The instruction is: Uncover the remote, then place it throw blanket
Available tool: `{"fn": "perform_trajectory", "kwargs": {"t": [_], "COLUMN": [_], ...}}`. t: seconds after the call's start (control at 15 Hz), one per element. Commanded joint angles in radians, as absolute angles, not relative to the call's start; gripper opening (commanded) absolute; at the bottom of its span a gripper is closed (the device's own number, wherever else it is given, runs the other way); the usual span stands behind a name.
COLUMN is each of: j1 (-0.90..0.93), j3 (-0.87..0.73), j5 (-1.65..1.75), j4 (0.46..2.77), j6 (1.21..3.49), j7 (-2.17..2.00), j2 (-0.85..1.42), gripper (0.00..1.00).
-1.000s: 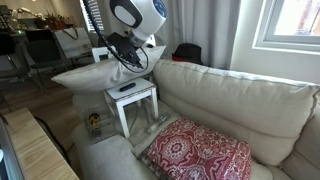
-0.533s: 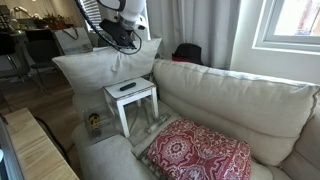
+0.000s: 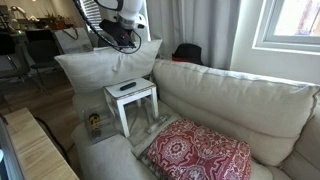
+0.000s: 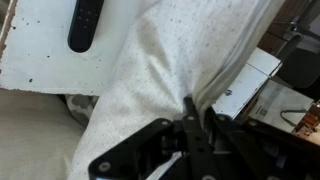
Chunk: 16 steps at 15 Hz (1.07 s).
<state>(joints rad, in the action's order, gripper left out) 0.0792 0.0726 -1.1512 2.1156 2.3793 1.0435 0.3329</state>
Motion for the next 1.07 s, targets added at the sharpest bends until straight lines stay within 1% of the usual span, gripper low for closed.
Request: {"fn": "perform_trajectory", "kwargs": {"t": [0.0,0.27,0.6,1.0], "j1": [0.068,0.087,0.113,0.129], "j3": [0.085,0.087,0.104,0.154], "j5": [-1.145,-1.105,-0.969,-0.938], "j4": [2.115,2.085,2.025,1.967], "j6": [2.381,2.409,2.429,2.422], "j7": [1.040,1.012,0.919,0.702], "j2": [0.332,0.289,0.239,0.283], "gripper": [0.02,0.02,0.02,0.02]}}
